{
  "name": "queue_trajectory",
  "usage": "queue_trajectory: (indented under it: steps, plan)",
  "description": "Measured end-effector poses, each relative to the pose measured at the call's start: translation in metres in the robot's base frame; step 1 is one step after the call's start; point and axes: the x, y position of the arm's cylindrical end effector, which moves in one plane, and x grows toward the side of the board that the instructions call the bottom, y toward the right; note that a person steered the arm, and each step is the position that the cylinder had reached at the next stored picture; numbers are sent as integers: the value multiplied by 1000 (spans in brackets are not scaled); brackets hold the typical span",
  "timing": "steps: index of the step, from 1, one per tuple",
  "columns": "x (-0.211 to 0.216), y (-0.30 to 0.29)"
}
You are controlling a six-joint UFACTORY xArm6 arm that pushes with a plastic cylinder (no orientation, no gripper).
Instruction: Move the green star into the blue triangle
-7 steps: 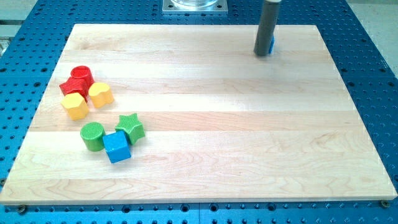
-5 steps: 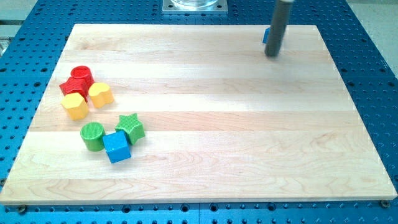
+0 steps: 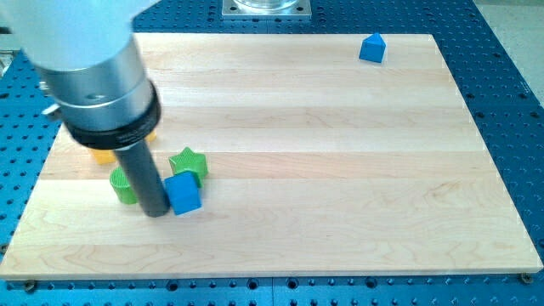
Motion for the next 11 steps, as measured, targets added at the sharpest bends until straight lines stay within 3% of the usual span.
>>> queue_trajectory:
  steps: [1,3,4,6,7,8,9,10,11]
  plan:
    - [-21,21]
    - [-104,42]
    - [-116,25]
    - [-170,192]
    - [-151,177]
    - [-126,96]
    - [-158,84]
    - [-199,131]
    - [-210,184]
